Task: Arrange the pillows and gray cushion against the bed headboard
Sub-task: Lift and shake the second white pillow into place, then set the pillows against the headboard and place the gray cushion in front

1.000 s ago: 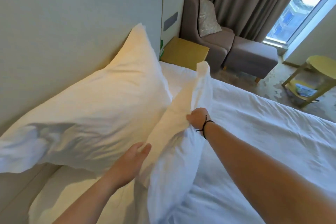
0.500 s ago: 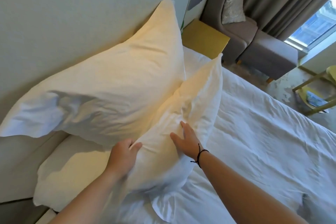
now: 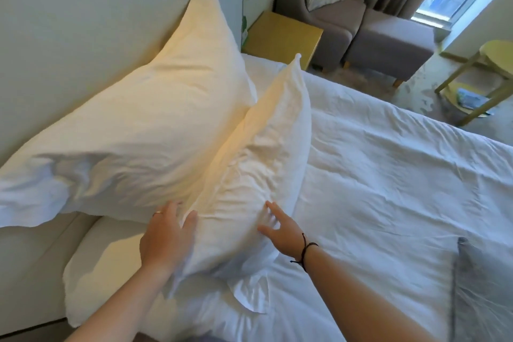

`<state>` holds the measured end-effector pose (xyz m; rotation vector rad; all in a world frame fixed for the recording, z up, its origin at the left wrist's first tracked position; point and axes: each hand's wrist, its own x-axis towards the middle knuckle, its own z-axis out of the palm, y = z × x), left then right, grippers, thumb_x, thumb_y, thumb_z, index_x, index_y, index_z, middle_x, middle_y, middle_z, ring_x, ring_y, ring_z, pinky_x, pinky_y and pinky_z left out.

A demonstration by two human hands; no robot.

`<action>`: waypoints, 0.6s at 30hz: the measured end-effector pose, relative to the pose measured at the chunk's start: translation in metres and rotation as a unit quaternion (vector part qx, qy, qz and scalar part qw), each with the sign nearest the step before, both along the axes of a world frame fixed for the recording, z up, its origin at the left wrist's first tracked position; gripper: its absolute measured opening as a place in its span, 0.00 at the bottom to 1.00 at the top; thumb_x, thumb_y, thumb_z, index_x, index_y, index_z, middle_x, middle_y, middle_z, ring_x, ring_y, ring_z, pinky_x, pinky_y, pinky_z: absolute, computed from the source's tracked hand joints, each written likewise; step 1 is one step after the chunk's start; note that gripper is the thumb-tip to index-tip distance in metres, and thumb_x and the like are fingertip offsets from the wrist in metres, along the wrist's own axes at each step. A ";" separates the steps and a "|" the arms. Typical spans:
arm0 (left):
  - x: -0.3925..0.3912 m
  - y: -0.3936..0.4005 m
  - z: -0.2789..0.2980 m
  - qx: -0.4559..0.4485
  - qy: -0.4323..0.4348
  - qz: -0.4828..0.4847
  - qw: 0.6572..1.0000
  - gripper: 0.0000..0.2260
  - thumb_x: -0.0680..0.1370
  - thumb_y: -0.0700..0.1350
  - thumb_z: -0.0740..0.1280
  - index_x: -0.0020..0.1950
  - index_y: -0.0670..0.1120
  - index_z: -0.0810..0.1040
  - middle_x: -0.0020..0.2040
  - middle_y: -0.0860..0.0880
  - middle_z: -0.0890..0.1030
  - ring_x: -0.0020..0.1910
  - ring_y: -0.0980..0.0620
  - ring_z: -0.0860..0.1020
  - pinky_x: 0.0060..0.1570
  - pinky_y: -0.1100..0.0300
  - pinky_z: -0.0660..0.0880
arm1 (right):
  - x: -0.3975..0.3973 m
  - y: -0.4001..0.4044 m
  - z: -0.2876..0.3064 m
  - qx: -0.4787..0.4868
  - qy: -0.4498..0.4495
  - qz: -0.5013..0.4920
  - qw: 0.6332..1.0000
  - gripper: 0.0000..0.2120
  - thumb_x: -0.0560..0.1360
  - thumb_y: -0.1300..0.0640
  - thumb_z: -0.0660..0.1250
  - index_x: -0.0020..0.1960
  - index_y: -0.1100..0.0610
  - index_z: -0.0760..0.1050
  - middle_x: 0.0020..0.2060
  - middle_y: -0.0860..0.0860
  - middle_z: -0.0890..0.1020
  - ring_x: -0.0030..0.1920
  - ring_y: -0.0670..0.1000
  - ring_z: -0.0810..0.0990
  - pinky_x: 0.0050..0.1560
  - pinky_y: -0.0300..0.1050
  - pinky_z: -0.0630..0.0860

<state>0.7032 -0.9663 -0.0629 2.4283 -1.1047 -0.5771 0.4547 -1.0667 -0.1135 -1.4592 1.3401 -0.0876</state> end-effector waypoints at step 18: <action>-0.298 -0.036 -0.038 0.164 0.049 -0.450 0.876 0.07 0.78 0.52 0.66 0.53 0.64 0.73 0.50 0.60 0.78 0.44 0.61 0.77 0.49 0.56 0.75 | -0.385 0.162 -0.088 0.088 0.146 -0.419 0.892 0.33 0.75 0.50 0.70 0.76 0.55 0.62 0.76 0.55 0.62 0.75 0.54 0.61 0.72 0.49 0.61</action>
